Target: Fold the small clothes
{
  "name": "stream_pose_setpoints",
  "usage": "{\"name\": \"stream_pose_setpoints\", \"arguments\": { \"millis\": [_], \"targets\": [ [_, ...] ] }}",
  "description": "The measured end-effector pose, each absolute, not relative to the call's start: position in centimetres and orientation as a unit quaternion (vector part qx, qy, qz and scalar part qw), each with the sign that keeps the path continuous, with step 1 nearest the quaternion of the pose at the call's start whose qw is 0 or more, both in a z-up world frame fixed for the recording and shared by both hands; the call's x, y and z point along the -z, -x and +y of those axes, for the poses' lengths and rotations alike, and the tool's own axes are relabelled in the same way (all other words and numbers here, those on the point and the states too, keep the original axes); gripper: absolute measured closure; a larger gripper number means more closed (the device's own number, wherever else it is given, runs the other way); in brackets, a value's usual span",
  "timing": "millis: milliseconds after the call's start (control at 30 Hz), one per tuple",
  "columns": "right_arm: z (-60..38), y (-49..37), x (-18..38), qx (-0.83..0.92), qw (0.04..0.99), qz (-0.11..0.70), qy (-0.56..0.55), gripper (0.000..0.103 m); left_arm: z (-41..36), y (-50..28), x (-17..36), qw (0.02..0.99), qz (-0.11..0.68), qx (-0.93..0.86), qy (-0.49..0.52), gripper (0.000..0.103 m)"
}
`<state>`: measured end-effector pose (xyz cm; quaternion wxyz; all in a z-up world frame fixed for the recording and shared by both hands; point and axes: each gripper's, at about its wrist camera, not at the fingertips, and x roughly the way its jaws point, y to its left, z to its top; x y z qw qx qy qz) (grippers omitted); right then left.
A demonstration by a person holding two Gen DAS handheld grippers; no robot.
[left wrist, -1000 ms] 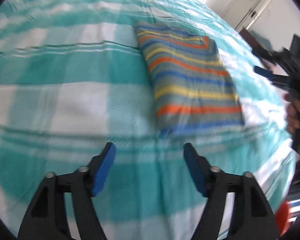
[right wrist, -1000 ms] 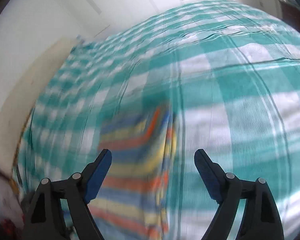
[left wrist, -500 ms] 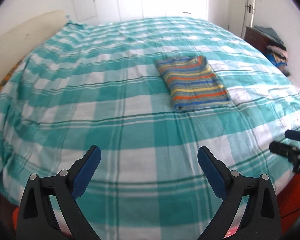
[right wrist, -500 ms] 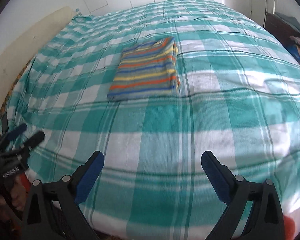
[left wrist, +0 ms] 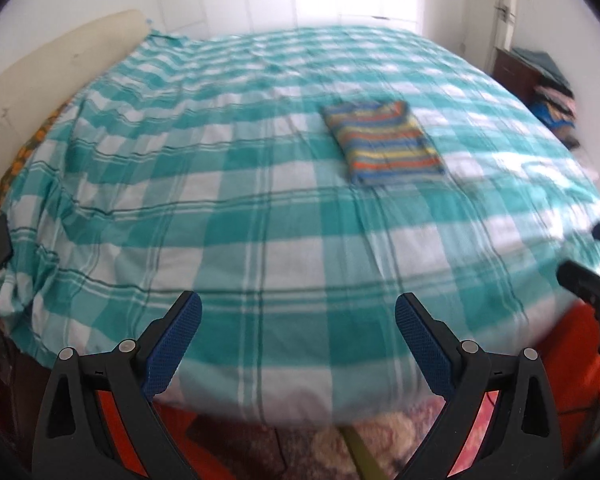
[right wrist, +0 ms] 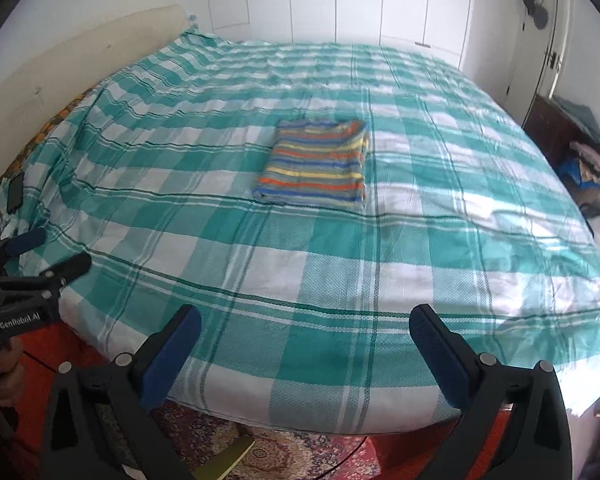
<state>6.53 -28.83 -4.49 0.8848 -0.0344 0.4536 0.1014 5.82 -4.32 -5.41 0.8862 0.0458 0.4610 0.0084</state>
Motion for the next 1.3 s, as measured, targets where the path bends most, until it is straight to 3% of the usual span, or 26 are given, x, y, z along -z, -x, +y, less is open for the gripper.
{"name": "stream_pose_setpoints", "arguments": {
  "millis": [333, 1300],
  "targets": [
    [-26.2, -3.1, 3.8, -0.130, 0.859, 0.492, 0.064, 0.000, -4.2, -2.5, 4.9, 0.862, 0.503, 0.019, -0.053, 0.005],
    [-27.3, -2.3, 1.9, -0.092, 0.858, 0.500, 0.065, 0.000, -5.5, -3.2, 3.7, 0.865, 0.497, -0.001, -0.067, 0.001]
  ]
}}
